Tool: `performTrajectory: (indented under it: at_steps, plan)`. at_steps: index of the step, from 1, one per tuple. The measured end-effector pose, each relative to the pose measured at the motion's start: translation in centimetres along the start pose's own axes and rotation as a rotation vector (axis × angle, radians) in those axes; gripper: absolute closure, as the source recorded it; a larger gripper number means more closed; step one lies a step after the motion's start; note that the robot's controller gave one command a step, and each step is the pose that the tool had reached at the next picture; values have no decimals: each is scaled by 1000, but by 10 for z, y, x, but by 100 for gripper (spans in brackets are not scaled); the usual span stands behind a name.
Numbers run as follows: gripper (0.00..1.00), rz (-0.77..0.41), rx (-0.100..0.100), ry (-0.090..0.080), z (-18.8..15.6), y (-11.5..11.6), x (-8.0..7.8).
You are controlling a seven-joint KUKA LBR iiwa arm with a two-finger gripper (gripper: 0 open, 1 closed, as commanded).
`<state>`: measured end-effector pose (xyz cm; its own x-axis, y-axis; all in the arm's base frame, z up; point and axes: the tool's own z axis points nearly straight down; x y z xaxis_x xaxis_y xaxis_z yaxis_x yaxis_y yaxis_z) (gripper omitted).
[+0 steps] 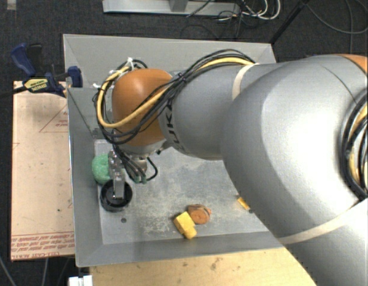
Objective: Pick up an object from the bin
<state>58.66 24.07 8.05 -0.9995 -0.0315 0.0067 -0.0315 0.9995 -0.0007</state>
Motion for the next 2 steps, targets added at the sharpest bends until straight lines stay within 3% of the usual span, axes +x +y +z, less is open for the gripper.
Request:
performTrajectory:
  at_steps: [1,2]
  plan:
    - [0,6,-6,-28,4,2,45]
    - [100,9,-5,-14,1,3,55]
